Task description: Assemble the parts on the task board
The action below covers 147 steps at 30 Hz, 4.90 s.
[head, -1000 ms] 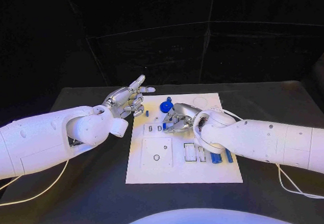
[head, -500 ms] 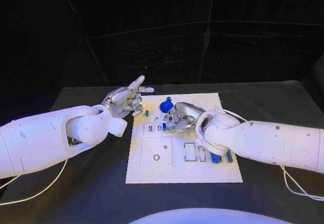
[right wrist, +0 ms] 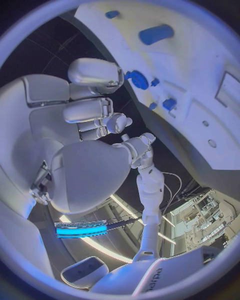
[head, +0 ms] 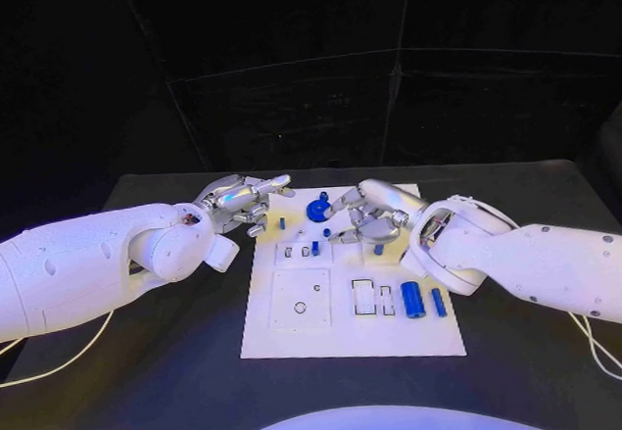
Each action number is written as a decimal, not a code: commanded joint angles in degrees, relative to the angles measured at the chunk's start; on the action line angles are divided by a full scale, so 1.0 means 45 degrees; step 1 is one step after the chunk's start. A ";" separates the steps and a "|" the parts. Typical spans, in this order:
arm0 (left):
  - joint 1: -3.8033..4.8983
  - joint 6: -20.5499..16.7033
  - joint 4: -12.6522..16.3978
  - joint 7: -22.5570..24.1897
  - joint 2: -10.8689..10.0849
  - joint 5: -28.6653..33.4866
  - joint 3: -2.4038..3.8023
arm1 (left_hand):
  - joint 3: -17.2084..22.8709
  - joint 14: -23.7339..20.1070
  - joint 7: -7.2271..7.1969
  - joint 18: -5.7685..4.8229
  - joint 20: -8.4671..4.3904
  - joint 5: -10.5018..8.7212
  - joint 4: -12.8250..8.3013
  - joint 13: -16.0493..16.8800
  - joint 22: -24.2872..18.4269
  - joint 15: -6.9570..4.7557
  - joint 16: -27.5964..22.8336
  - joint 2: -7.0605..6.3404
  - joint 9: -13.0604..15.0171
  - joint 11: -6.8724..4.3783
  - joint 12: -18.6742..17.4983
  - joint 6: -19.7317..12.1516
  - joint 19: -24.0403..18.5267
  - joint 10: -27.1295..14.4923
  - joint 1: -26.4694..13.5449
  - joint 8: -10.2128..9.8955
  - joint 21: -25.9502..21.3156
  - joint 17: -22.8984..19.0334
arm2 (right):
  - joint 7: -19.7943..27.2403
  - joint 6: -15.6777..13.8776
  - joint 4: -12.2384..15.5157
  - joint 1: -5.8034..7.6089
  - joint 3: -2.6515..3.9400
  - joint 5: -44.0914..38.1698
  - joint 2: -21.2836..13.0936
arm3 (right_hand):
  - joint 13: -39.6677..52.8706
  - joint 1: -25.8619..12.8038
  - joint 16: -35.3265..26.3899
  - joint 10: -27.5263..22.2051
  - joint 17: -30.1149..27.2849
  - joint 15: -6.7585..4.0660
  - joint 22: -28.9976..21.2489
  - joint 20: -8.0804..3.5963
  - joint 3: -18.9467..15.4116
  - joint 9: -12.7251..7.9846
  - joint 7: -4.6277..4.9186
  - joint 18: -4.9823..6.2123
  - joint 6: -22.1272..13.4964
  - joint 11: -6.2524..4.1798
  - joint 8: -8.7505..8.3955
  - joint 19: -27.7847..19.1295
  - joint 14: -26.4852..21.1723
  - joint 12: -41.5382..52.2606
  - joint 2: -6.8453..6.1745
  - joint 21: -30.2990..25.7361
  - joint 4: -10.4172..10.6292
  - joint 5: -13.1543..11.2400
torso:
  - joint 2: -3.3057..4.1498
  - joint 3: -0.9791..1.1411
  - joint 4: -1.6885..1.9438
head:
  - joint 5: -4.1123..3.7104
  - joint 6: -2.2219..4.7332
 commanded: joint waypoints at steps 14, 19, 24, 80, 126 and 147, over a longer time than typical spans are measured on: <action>0.1421 0.1664 -0.0776 -0.6623 0.1375 -0.9213 0.0011 | -0.1080 0.0838 -0.0266 0.0431 -0.0177 0.0000 0.0767 -0.2844 -0.2638 -0.0193 -0.0977 -0.0039 0.0698 -0.0233 -0.2001 0.0305 -0.1234 -0.1478 -0.0924 0.1173 -0.1922 0.1419 | 0.1981 -0.0727 0.0485 0.1749 0.0903 0.5532 -0.1779 | -0.0156 0.0134 -0.0175 0.0104 0.2085 -0.0120 -0.0031 -0.0072 -0.0143 0.0022 -0.0143 0.0178 0.0462 -0.0209 0.0248 -0.0038 0.0987 0.0029 0.0461 -0.0032 0.0145 0.0424 | -0.0092 0.0150 -0.0069 | -0.0024 0.0064; 0.1712 0.2551 -0.1212 -0.8034 0.2189 -1.0825 0.0015 | -0.1632 0.1201 -0.0630 0.0055 -0.0427 0.0007 0.1245 -0.1377 -0.0670 -0.0470 -0.0265 0.0089 0.1551 -0.0551 -0.0804 0.0555 0.0154 -0.0357 -0.1103 0.2555 -0.0556 0.2681 | 0.1922 -0.0764 0.0565 0.1869 0.1087 0.5766 -0.2162 | -0.0223 0.0152 -0.0195 0.0064 0.2056 -0.0126 -0.0054 -0.0078 -0.0137 0.0019 -0.0146 0.0182 0.0470 -0.0214 0.0251 -0.0046 0.0980 -0.0017 0.0481 -0.0045 0.0141 0.0439 | -0.0097 0.0211 -0.0186 | 0.0028 0.0072; 0.1811 0.3180 -0.1584 -0.9018 0.2868 -1.1692 0.0017 | -0.2240 0.1303 -0.0879 -0.0214 -0.0631 -0.0022 0.1875 -0.0542 0.0656 -0.0675 -0.0022 0.0161 0.2622 -0.0797 -0.0161 0.0338 0.0916 0.0140 -0.1378 0.3859 0.0359 0.3145 | 0.1822 -0.0703 0.0622 0.1909 0.1127 0.5819 -0.2316 | -0.0254 0.0157 -0.0205 0.0044 0.2041 -0.0127 -0.0074 -0.0079 -0.0138 0.0018 -0.0147 0.0186 0.0472 -0.0215 0.0252 -0.0053 0.0977 -0.0040 0.0483 -0.0054 0.0139 0.0444 | -0.0090 0.0237 -0.0222 | 0.0017 0.0066; 0.1276 0.5680 -0.3422 -1.0563 0.5369 -1.1553 0.0020 | -0.2845 0.1348 -0.0864 -0.0779 -0.0749 -0.0005 0.2311 -0.0913 0.3510 -0.0712 0.0078 0.0558 0.4439 -0.0779 -0.0433 -0.1297 0.2608 -0.0236 -0.0451 0.5381 0.2150 0.3354 | 0.1293 -0.0284 0.0085 0.1927 0.1141 0.5839 -0.2000 | -0.0680 0.0289 -0.0386 -0.0253 0.1793 -0.0126 -0.0480 -0.0099 -0.0163 -0.0055 -0.0109 0.0258 0.0307 -0.0194 0.0154 -0.0210 0.0910 -0.0318 0.0585 -0.0288 0.0132 0.0965 | -0.0099 0.0189 -0.0190 | -0.0063 -0.0343; 0.1184 0.5824 -0.3651 -1.0524 0.5594 -1.1301 0.0019 | -0.1180 0.1347 -0.0833 -0.0724 -0.0720 0.0003 0.0945 -0.1019 0.3265 -0.0692 0.0076 0.1134 0.4727 -0.0761 -0.0522 -0.1686 0.2522 -0.0384 0.1293 0.5300 0.1931 0.3350 | 0.1176 -0.0160 -0.0086 0.1926 0.1138 0.5765 -0.1819 | -0.0782 0.0375 -0.0428 -0.0320 0.1741 -0.0114 -0.0538 -0.0088 -0.0050 -0.0054 -0.0089 0.0267 0.0300 -0.0182 0.0148 -0.0228 0.0896 -0.0319 0.0624 -0.0338 0.0117 0.1543 | -0.0089 0.0201 -0.0190 | 0.0011 -0.0473; 0.1159 0.5071 -0.3184 -0.9922 0.5160 -1.0574 0.0022 | 0.4923 0.1337 -0.0702 -0.0640 -0.0674 0.0559 -0.2145 -0.1508 0.2875 -0.0609 0.0055 0.0096 0.4791 -0.0720 -0.1143 -0.1889 0.2405 -0.0558 0.1334 0.4929 0.1563 0.3307 | 0.1174 -0.0103 -0.0130 0.1924 0.1138 0.5765 -0.1762 | -0.0782 0.0391 -0.0425 -0.0310 0.1746 -0.0114 -0.0529 -0.0087 -0.0003 -0.0055 -0.0086 0.0265 0.0300 -0.0181 0.0146 -0.0221 0.0898 -0.0293 0.0623 -0.0336 0.0113 0.1700 | -0.0096 0.0197 -0.0157 | 0.0025 -0.0530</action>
